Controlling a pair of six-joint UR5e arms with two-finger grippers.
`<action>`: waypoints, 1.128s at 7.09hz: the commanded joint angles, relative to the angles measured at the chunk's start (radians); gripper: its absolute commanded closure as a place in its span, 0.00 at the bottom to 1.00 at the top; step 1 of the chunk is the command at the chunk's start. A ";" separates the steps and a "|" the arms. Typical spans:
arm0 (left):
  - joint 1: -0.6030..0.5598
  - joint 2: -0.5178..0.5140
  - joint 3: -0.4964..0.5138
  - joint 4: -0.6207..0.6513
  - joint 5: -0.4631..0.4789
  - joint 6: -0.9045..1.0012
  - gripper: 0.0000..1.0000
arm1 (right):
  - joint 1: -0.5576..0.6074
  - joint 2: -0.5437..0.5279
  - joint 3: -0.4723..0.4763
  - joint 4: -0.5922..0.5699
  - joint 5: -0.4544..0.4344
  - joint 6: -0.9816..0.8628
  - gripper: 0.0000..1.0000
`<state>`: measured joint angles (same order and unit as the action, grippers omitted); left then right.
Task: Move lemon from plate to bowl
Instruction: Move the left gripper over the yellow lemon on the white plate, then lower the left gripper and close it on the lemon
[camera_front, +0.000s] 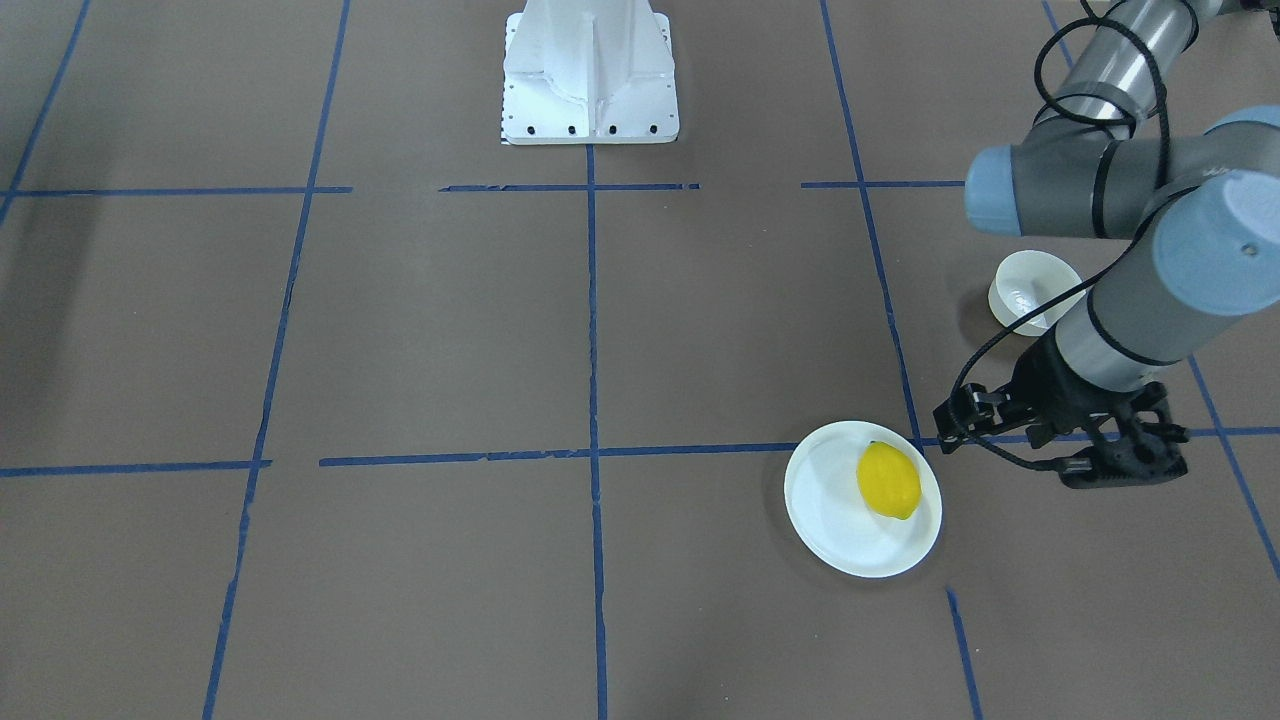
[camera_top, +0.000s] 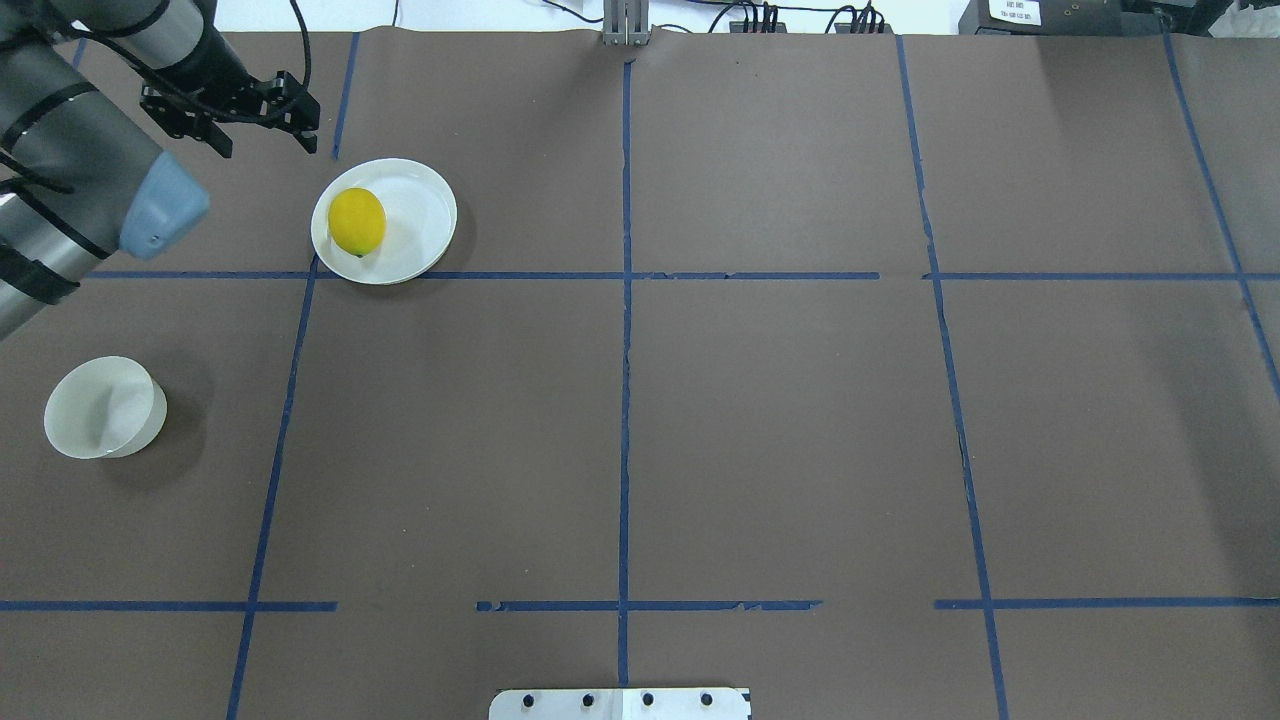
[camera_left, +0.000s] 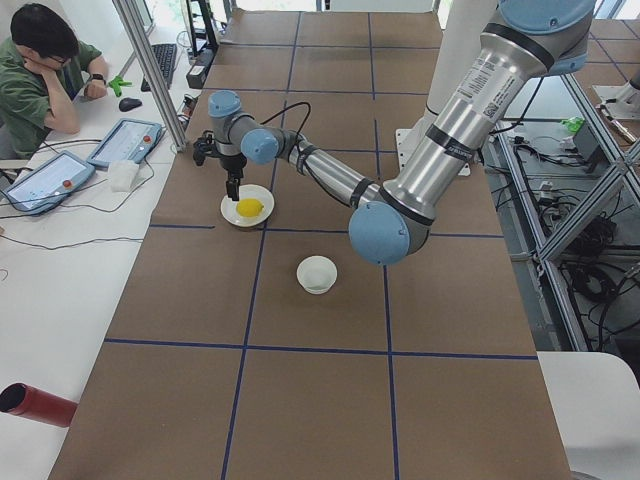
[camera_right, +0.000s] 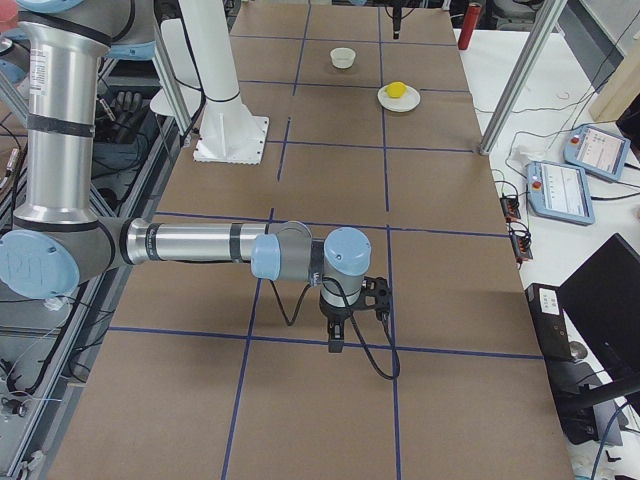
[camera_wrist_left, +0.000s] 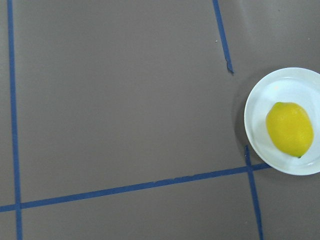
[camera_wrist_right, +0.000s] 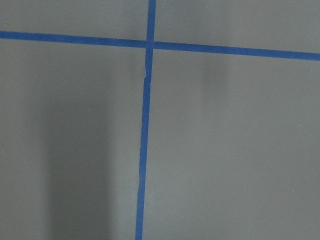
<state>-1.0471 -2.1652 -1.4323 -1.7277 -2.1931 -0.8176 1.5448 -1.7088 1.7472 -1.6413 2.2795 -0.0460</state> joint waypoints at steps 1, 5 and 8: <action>0.054 -0.051 0.142 -0.108 0.013 -0.102 0.00 | 0.000 0.000 0.000 0.000 0.000 0.000 0.00; 0.116 -0.084 0.294 -0.240 0.061 -0.189 0.00 | 0.000 0.000 0.000 0.000 0.000 0.000 0.00; 0.150 -0.084 0.314 -0.250 0.061 -0.195 0.00 | 0.000 0.000 0.000 0.000 0.000 0.000 0.00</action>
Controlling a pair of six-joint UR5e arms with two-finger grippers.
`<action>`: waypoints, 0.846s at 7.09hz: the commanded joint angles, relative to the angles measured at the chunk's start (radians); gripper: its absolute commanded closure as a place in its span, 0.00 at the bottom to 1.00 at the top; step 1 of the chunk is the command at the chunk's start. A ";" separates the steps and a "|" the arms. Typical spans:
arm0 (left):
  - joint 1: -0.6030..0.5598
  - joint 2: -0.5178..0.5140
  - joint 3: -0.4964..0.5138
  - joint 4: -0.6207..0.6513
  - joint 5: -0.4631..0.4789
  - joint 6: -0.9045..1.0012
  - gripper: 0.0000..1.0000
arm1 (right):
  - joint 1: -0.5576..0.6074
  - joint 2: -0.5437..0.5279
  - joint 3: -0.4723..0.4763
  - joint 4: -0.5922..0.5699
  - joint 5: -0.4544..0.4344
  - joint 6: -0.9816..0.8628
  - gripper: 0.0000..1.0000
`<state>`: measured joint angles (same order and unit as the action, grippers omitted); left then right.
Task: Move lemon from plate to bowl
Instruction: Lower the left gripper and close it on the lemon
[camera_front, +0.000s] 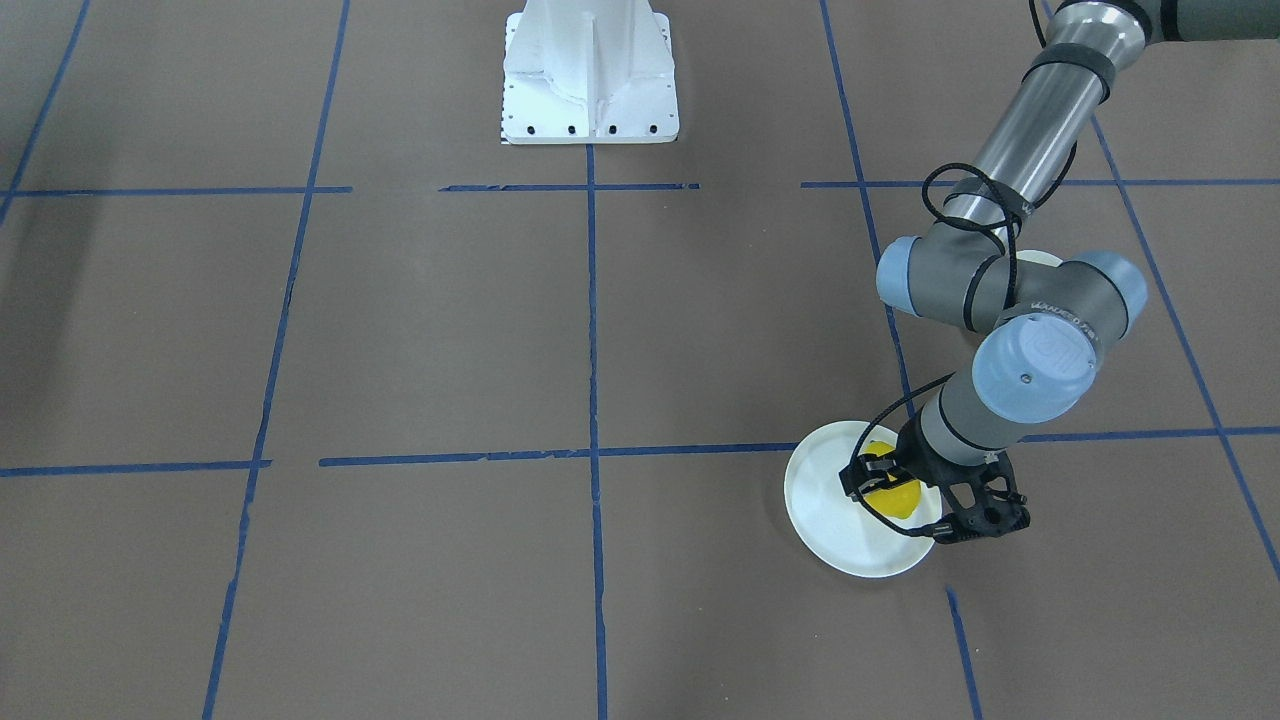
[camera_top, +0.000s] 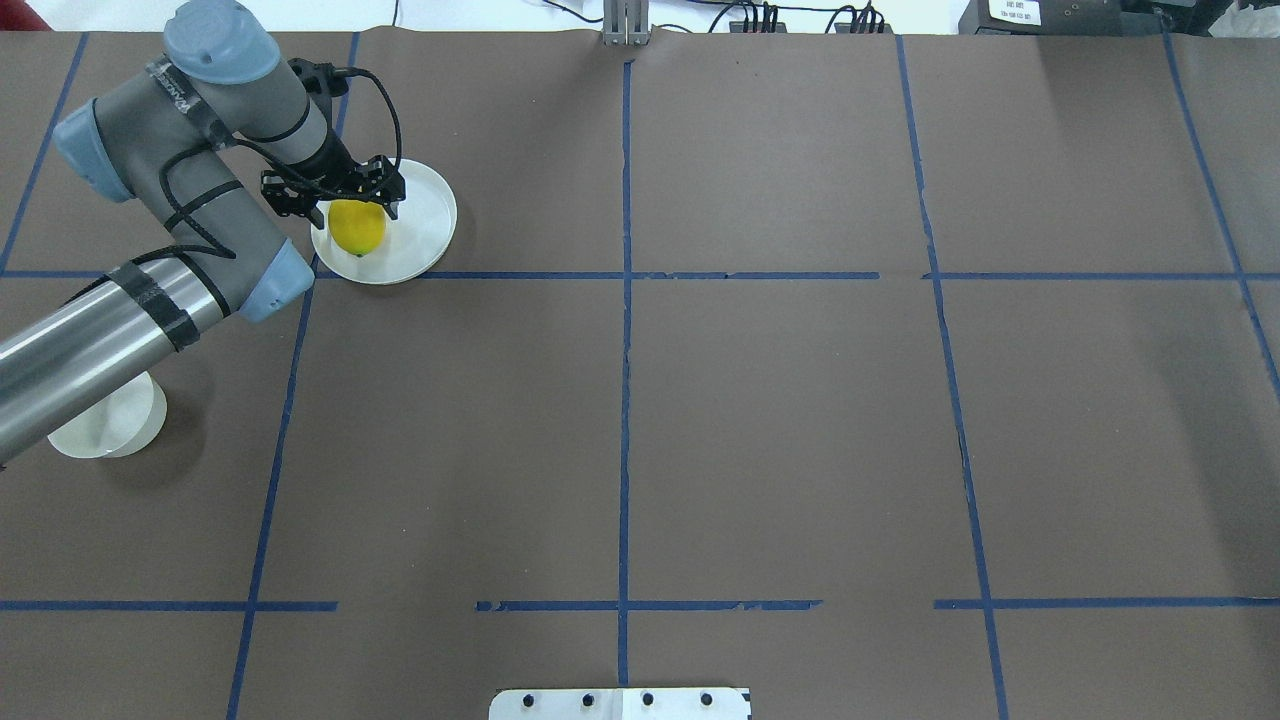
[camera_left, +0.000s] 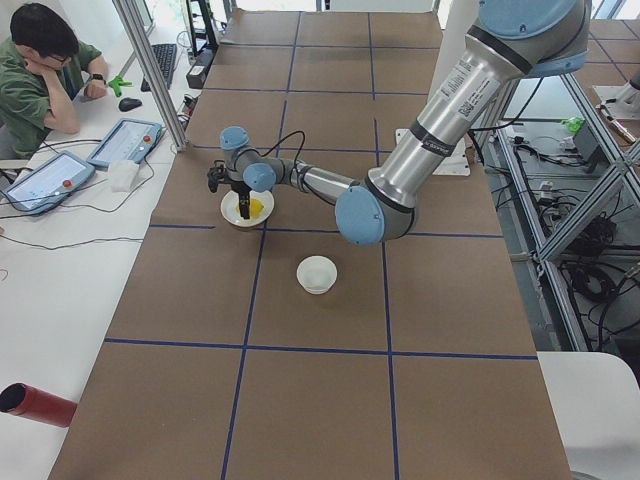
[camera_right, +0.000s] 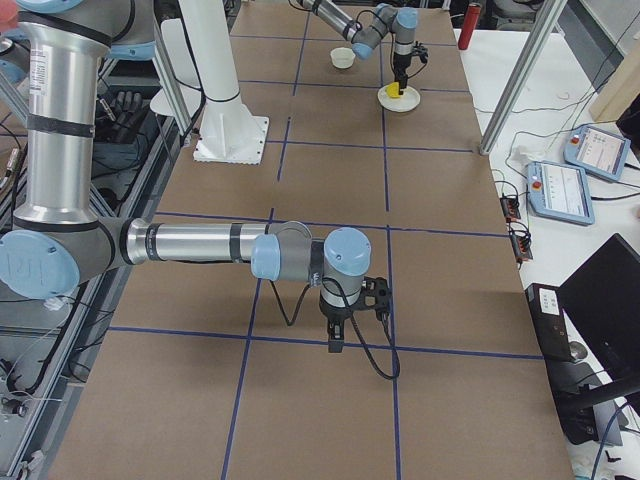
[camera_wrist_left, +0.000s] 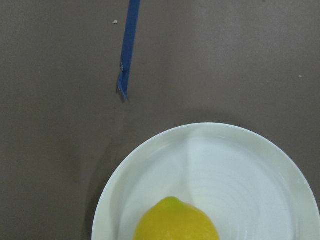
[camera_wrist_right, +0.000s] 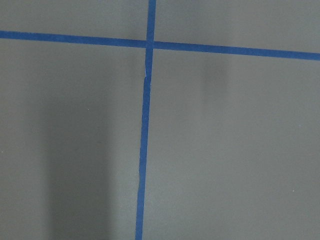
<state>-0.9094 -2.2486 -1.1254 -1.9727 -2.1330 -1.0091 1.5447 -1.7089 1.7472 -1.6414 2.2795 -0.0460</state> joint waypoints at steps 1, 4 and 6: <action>0.012 0.001 0.009 -0.005 0.001 0.000 0.14 | 0.000 0.000 0.000 0.000 0.000 0.000 0.00; 0.001 0.003 -0.007 0.006 -0.008 0.009 0.62 | 0.000 0.000 0.000 0.000 0.000 0.000 0.00; -0.067 0.030 -0.119 0.064 -0.008 0.013 0.62 | 0.000 0.000 0.000 0.000 0.000 0.000 0.00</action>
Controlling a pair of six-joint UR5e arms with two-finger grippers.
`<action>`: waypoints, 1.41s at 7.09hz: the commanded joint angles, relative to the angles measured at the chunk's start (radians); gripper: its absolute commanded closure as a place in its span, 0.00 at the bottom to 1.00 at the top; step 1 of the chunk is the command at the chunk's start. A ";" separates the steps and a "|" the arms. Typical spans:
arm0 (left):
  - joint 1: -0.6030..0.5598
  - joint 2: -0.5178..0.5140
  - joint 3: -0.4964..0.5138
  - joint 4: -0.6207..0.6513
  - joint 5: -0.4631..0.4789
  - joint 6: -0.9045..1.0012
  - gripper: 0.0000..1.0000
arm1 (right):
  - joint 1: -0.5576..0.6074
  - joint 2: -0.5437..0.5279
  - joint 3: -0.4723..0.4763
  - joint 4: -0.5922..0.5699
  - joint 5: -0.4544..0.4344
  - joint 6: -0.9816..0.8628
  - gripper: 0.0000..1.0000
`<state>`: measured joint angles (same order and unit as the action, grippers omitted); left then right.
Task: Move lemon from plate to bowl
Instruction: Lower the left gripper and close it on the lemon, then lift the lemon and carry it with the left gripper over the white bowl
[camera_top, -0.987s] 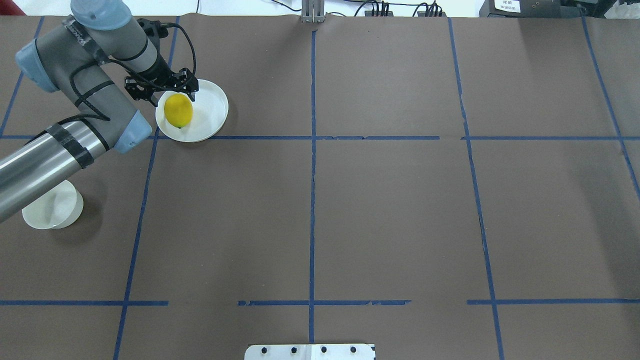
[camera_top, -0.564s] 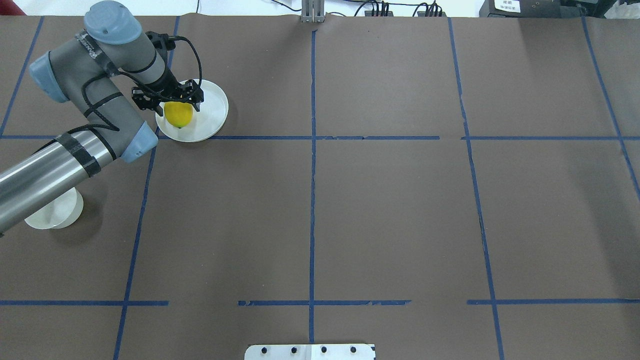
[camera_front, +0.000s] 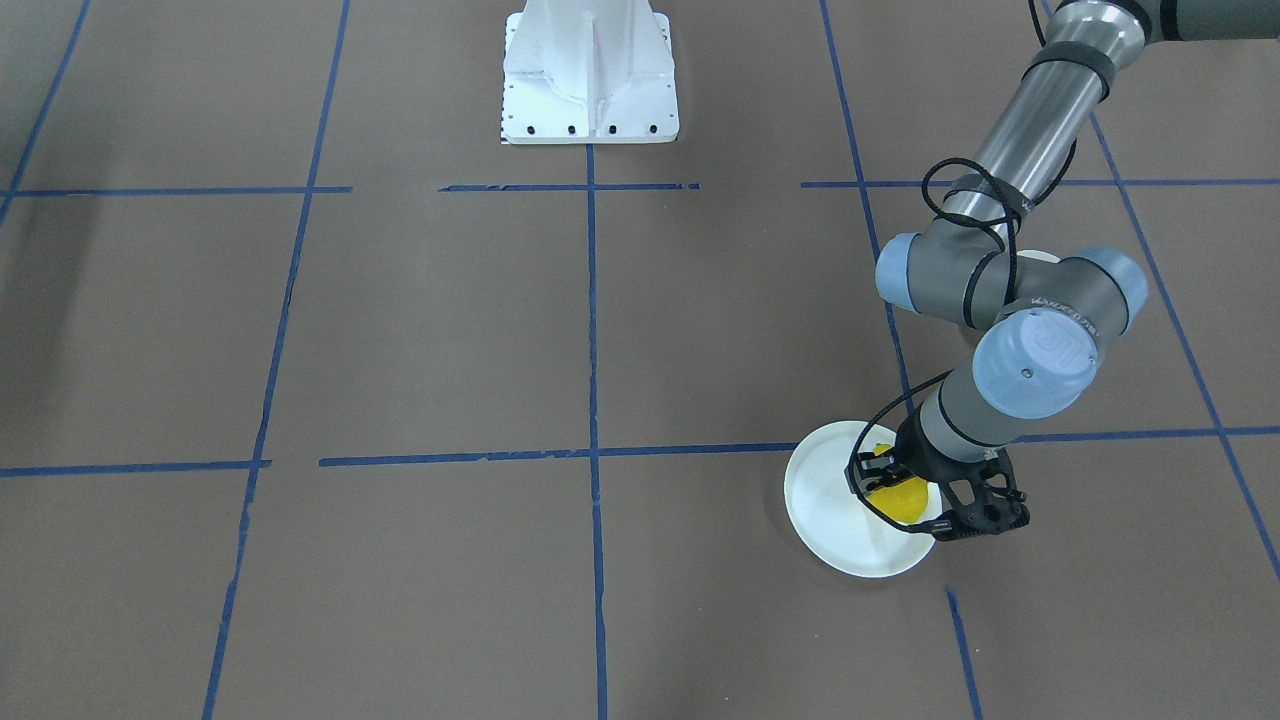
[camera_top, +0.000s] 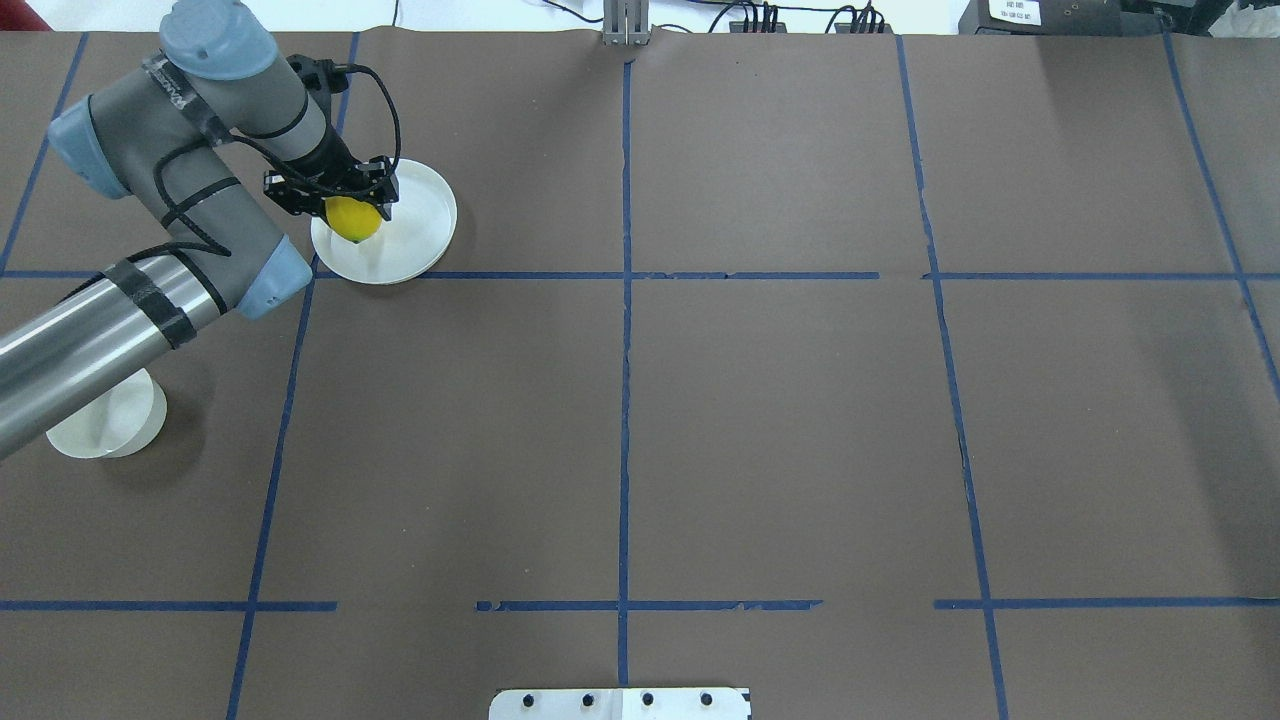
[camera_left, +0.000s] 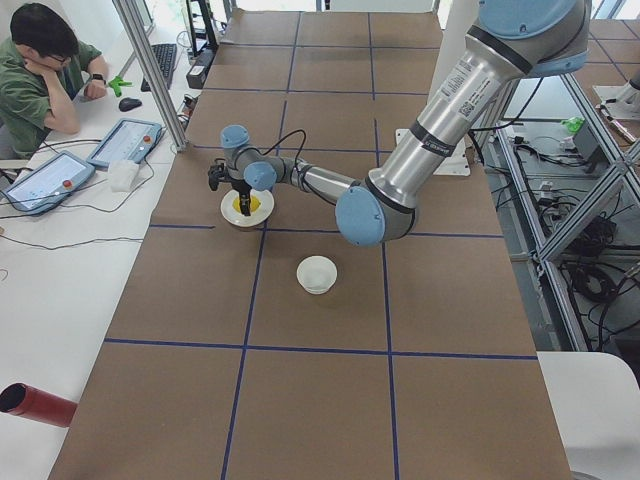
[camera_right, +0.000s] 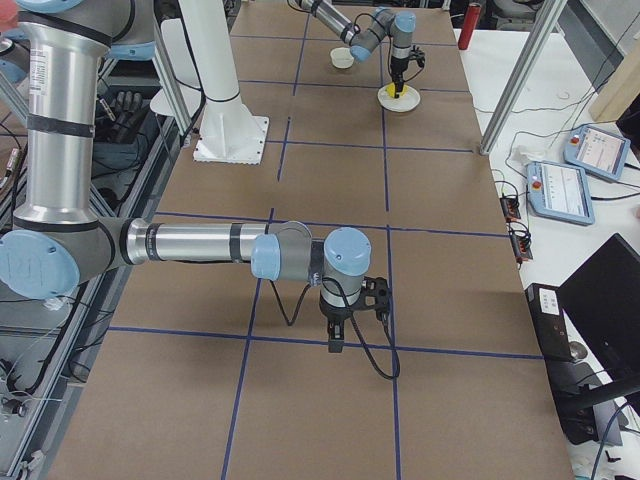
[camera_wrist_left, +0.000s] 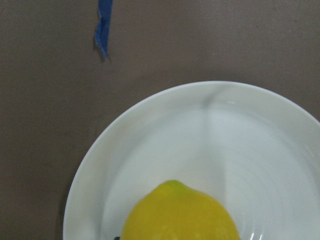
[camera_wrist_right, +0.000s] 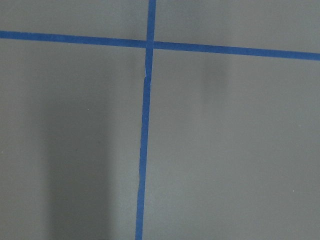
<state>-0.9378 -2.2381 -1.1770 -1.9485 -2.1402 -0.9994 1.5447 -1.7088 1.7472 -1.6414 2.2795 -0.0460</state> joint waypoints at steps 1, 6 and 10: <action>-0.067 0.043 -0.173 0.151 -0.001 0.069 0.62 | 0.000 0.000 0.000 0.000 0.000 0.000 0.00; -0.147 0.572 -0.820 0.390 0.006 0.404 0.66 | 0.000 0.001 0.000 0.000 0.000 0.000 0.00; -0.109 0.854 -0.755 -0.042 0.075 0.250 0.66 | 0.000 0.000 0.000 0.000 0.000 0.000 0.00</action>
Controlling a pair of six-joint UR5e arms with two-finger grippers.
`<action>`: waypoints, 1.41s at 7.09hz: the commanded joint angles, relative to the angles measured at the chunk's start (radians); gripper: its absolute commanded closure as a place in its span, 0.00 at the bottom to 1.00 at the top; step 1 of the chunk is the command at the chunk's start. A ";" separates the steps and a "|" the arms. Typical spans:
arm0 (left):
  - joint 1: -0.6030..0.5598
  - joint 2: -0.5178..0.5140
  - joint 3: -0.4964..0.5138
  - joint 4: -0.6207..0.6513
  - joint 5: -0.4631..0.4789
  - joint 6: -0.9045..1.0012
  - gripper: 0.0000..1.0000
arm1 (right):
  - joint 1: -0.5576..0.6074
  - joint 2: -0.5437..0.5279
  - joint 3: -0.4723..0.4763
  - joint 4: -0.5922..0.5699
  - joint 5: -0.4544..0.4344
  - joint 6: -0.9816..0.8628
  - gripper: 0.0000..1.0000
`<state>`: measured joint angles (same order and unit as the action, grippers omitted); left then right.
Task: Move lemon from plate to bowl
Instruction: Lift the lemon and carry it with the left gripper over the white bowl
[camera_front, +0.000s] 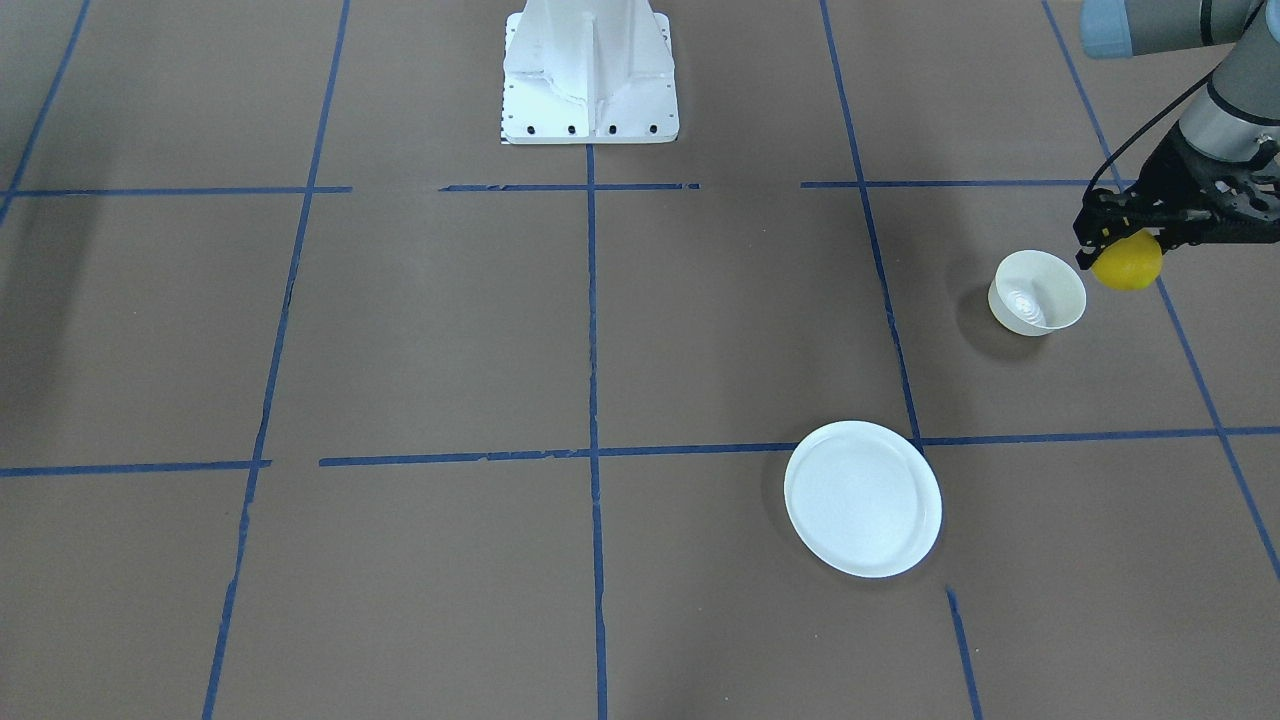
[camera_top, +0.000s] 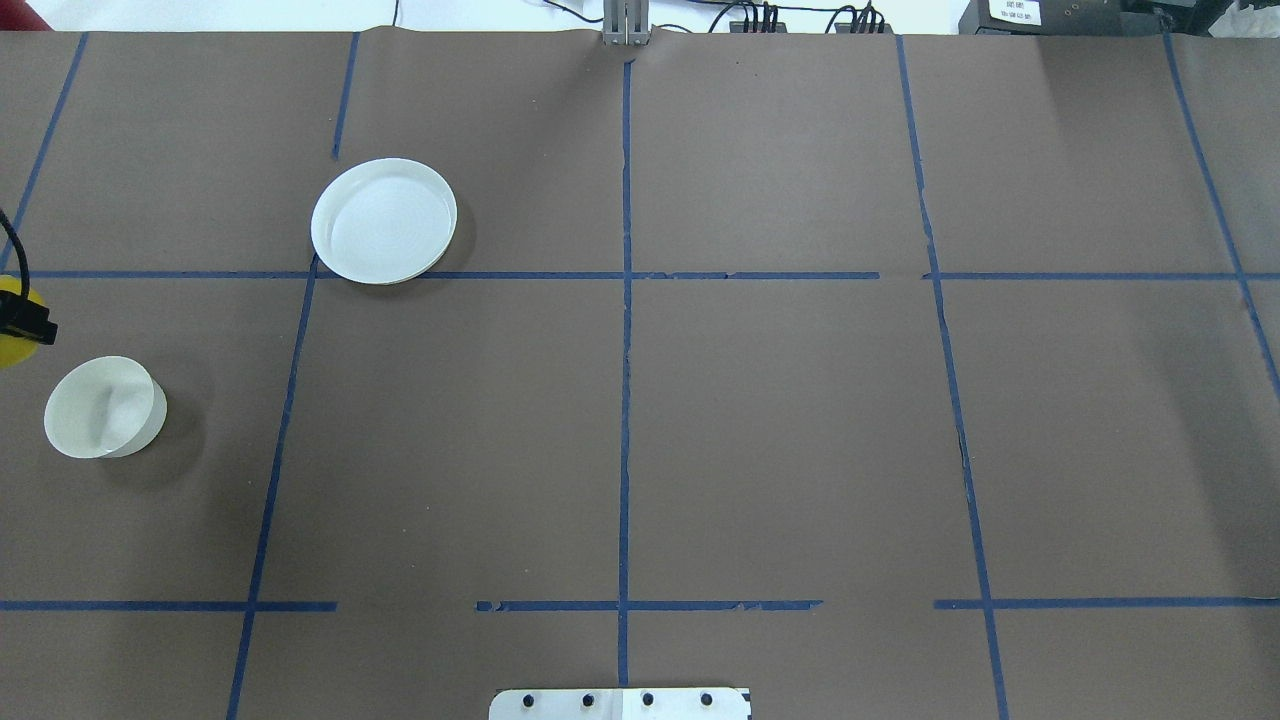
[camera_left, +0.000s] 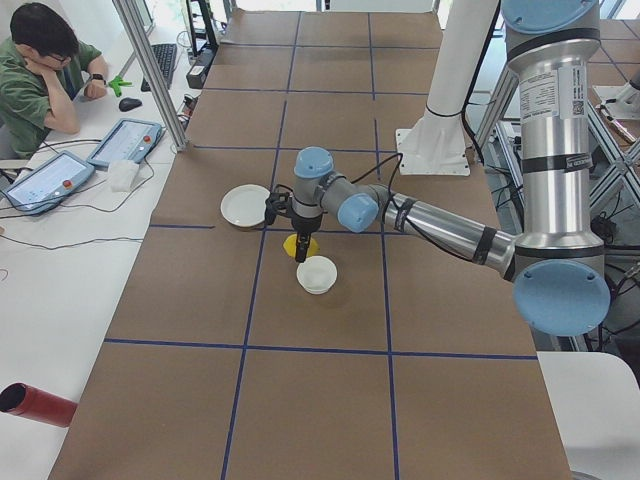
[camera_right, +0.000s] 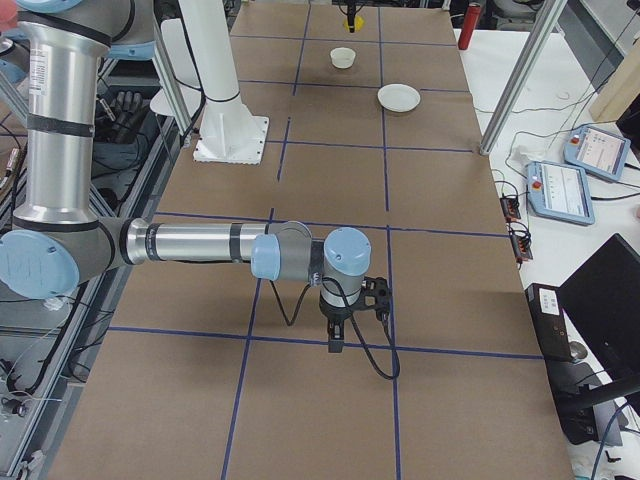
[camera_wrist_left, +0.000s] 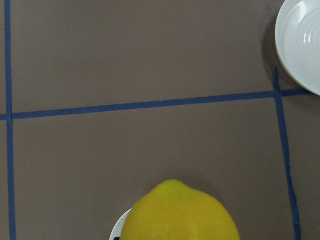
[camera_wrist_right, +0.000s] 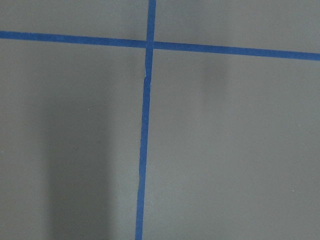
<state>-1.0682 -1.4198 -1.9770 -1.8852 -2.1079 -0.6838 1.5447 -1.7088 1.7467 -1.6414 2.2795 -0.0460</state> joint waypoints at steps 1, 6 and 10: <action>0.051 0.036 0.099 -0.153 0.045 -0.081 0.66 | 0.000 0.000 0.001 0.000 0.000 0.000 0.00; 0.175 0.025 0.184 -0.267 0.032 -0.169 0.60 | 0.000 0.000 -0.001 0.000 0.000 0.000 0.00; 0.178 -0.027 0.224 -0.267 0.032 -0.171 0.01 | 0.000 0.000 0.001 0.000 0.000 0.000 0.00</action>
<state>-0.8904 -1.4342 -1.7631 -2.1516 -2.0756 -0.8543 1.5447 -1.7088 1.7471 -1.6414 2.2795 -0.0460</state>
